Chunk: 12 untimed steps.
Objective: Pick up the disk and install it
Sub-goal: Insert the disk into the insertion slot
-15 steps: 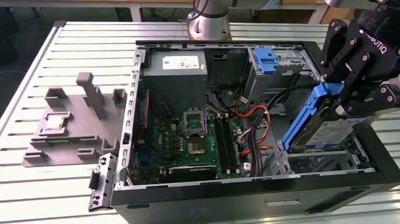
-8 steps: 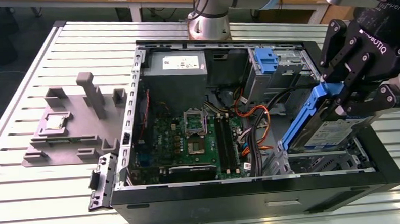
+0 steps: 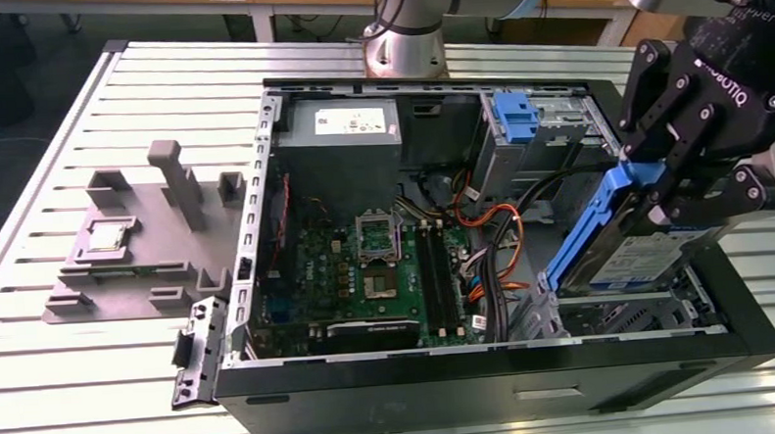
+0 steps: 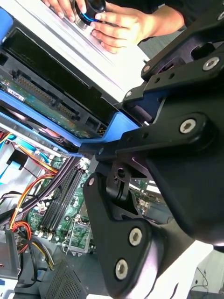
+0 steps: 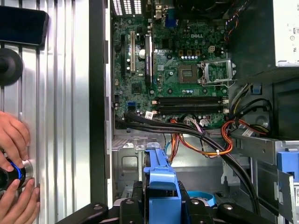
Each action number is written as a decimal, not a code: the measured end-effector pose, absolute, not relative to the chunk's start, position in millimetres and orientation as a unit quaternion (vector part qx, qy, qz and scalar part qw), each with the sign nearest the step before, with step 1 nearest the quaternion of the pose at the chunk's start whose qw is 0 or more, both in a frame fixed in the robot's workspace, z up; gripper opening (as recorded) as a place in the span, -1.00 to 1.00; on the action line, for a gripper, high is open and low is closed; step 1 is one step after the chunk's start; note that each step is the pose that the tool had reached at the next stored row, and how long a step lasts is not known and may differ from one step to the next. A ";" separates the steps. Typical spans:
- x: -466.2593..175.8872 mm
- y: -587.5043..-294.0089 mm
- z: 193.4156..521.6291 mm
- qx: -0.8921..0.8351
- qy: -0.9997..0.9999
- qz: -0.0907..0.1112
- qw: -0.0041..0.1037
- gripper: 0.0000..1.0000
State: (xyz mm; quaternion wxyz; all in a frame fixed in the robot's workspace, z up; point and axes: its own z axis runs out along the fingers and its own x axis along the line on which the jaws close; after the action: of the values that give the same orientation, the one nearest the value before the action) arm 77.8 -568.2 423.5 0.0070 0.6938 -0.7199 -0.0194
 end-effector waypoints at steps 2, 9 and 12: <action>77.8 -568.2 422.9 0.694 -0.720 -0.019 0.007 -0.26; 77.8 -568.2 420.1 0.694 -0.720 -0.020 0.008 -0.26; 77.8 -568.3 418.8 0.694 -0.720 -0.021 0.008 -0.26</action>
State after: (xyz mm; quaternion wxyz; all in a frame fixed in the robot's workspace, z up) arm 77.8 -568.3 418.8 0.0081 0.6937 -0.7199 -0.0205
